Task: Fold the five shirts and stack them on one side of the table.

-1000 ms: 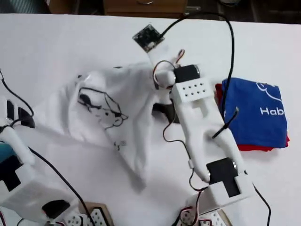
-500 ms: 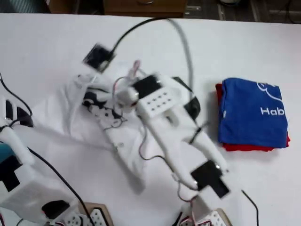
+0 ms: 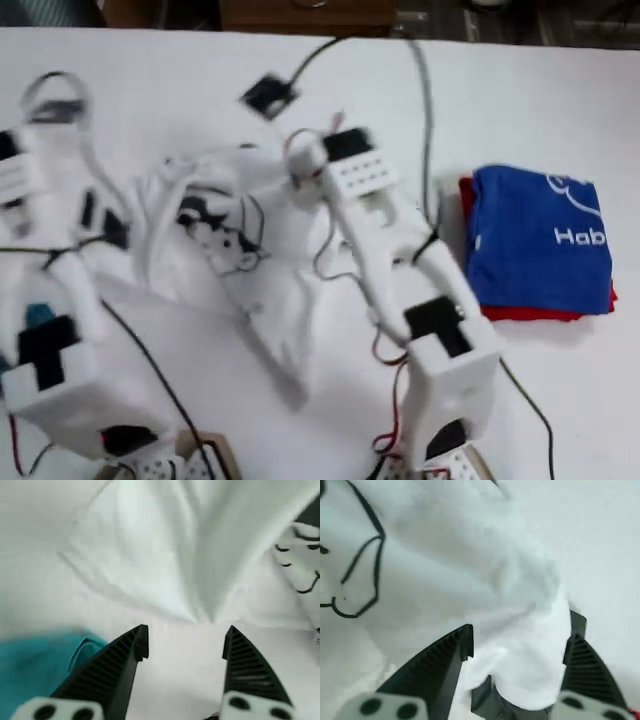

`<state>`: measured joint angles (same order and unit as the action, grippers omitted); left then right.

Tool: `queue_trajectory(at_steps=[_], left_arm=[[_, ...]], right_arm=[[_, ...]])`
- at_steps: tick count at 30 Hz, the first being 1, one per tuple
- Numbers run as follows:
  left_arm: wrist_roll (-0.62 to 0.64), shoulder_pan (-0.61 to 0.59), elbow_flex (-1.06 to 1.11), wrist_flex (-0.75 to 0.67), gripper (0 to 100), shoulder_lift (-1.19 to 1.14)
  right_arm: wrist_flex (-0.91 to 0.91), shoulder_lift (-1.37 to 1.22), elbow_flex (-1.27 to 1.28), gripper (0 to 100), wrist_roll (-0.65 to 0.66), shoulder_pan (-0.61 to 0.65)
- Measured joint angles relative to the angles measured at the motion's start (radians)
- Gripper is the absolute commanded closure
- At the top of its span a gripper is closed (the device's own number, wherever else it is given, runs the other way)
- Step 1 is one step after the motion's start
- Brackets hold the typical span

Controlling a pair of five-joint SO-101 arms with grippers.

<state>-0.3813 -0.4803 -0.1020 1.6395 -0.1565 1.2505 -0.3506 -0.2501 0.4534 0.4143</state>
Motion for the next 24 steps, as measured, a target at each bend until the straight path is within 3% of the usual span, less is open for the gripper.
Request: queue_trajectory(at_steps=[4,13,15,19,24], left_arm=[[0.000,0.118,0.029,-0.106,74,-0.049],[0.000,0.130,0.072,-0.344,74,-0.296],[-0.002,0.130,0.072,-0.381,78,-0.336],[-0.003,0.133,0.071,-0.414,98,-0.362],[-0.003,0.133,0.057,-0.422,98,-0.367]], right_arm=[[0.077,0.043,-0.008,70.4,0.000,-0.100],[0.204,0.098,-0.008,70.4,0.000,-0.222],[0.221,0.098,-0.008,70.4,0.000,-0.222],[0.238,0.098,-0.008,70.4,0.000,-0.221],[0.258,0.098,-0.008,70.4,0.000,-0.204]])
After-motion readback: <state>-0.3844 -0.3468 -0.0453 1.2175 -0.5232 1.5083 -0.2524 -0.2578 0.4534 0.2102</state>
